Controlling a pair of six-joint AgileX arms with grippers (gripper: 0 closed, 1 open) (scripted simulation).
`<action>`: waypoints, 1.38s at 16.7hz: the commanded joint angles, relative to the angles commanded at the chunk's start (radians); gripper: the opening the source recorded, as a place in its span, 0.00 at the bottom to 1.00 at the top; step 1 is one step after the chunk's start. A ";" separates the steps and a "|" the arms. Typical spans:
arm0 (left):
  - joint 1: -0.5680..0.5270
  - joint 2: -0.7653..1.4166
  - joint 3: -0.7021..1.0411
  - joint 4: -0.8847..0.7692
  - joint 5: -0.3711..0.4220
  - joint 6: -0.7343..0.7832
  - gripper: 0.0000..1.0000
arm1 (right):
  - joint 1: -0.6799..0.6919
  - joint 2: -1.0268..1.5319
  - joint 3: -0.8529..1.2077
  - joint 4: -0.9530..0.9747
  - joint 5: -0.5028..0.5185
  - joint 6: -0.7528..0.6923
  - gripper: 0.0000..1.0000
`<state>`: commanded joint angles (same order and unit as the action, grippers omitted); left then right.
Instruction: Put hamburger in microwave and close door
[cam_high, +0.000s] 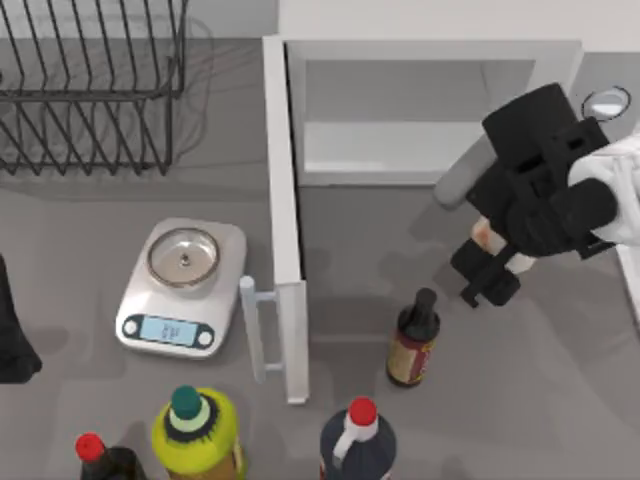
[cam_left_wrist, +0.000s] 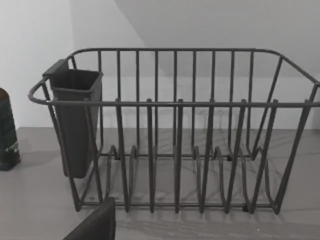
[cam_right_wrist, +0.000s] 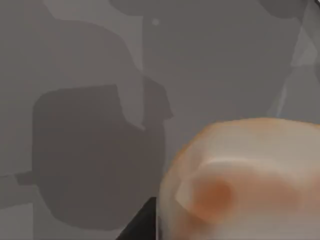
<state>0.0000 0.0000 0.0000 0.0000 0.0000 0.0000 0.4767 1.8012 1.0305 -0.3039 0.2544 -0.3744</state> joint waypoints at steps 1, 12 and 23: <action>0.000 0.000 0.000 0.000 0.000 0.000 1.00 | 0.008 0.037 0.009 0.080 0.028 0.051 0.00; 0.000 0.000 0.000 0.000 0.000 0.000 1.00 | 0.104 0.380 0.091 0.877 0.295 0.563 0.00; 0.000 0.000 0.000 0.000 0.000 0.000 1.00 | 0.095 0.416 0.133 0.974 0.299 0.615 0.00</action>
<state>0.0000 0.0000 0.0000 0.0000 0.0000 0.0000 0.5712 2.2168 1.1637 0.6700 0.5532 0.2404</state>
